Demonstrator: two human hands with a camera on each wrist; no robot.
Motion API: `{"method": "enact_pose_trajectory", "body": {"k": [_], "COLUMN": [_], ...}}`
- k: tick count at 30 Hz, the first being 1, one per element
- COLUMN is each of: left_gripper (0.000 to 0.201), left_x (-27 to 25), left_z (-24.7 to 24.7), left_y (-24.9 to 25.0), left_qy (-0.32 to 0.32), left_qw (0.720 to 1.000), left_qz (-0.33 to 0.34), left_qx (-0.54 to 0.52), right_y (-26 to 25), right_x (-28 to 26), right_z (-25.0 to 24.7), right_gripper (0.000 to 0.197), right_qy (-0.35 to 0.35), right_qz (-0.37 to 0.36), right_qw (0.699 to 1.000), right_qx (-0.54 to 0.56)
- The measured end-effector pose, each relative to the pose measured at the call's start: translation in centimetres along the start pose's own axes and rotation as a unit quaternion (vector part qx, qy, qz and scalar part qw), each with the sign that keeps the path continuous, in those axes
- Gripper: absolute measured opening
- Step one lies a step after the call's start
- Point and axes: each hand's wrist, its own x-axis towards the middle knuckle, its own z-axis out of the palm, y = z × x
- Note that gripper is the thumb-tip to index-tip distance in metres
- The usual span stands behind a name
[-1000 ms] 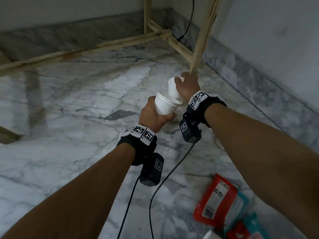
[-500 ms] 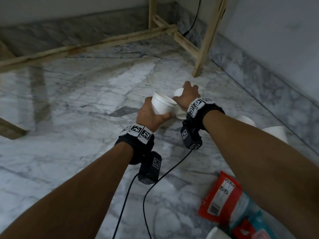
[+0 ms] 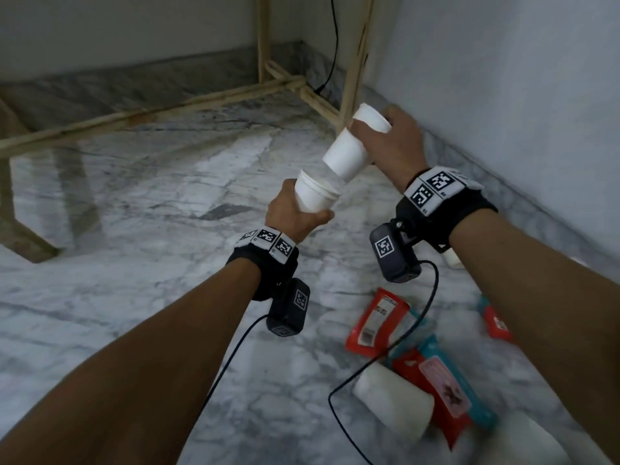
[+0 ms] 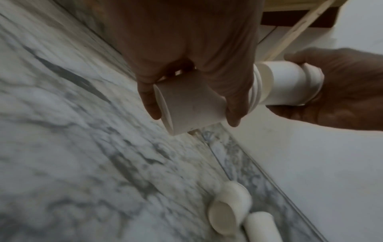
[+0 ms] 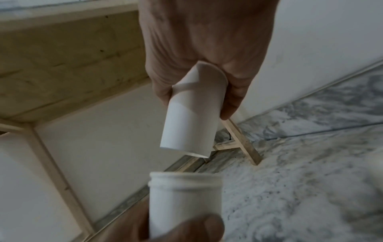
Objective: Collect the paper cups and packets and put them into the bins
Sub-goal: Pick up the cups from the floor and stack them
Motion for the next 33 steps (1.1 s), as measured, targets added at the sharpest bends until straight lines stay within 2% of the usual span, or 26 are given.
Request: {"method": "enact_pose_trajectory", "body": {"k": [3, 6, 10, 14, 17, 21, 23, 26, 30, 33], "left_gripper": [0.073, 0.073, 0.073, 0.073, 0.072, 0.085, 0.086, 0.087, 0.085, 0.075], "left_x": [-1.8, -3.2, -5.3, -9.0, -12.1, -15.0, -15.8, -17.0, -18.1, -18.1], "left_z": [1.8, 3.7, 6.0, 7.1, 6.8, 5.9, 5.5, 5.0, 4.6, 4.8], "left_y": [2.2, 3.8, 4.3, 2.6, 0.8, -1.3, -2.3, -3.2, -3.7, -4.1], "left_qy": [-0.021, -0.039, -0.064, -0.090, -0.090, -0.096, -0.092, -0.090, -0.089, -0.087], "left_qw": [1.000, 0.998, 0.997, 0.996, 0.995, 0.993, 0.993, 0.992, 0.992, 0.992], "left_qz": [0.016, 0.032, 0.036, 0.008, -0.029, -0.062, -0.070, -0.082, -0.089, -0.086], "left_qx": [-0.010, -0.022, -0.034, -0.024, -0.018, -0.007, 0.003, 0.009, 0.013, 0.022], "right_y": [-0.2, 1.1, 4.1, 6.6, 8.0, 9.5, 10.1, 10.3, 10.5, 11.0], "right_x": [-2.7, -4.8, -8.1, -13.1, -17.6, -22.7, -24.2, -25.2, -25.8, -26.6], "right_z": [-2.1, -3.2, -3.1, -3.0, -3.9, -5.2, -5.7, -6.4, -6.3, -5.6], "right_gripper": [0.026, 0.042, 0.060, 0.072, 0.064, 0.048, 0.060, 0.083, 0.087, 0.094], "right_qy": [-0.002, -0.018, -0.064, -0.097, -0.082, -0.110, -0.170, -0.279, -0.363, -0.389], "right_qz": [-0.006, 0.013, 0.080, 0.155, 0.181, 0.162, 0.130, 0.079, 0.012, 0.013], "right_qw": [1.000, 0.999, 0.991, 0.982, 0.977, 0.957, 0.930, 0.867, 0.788, 0.753], "right_qx": [-0.014, -0.043, -0.090, -0.051, -0.076, -0.212, -0.299, -0.405, -0.497, -0.531]}}
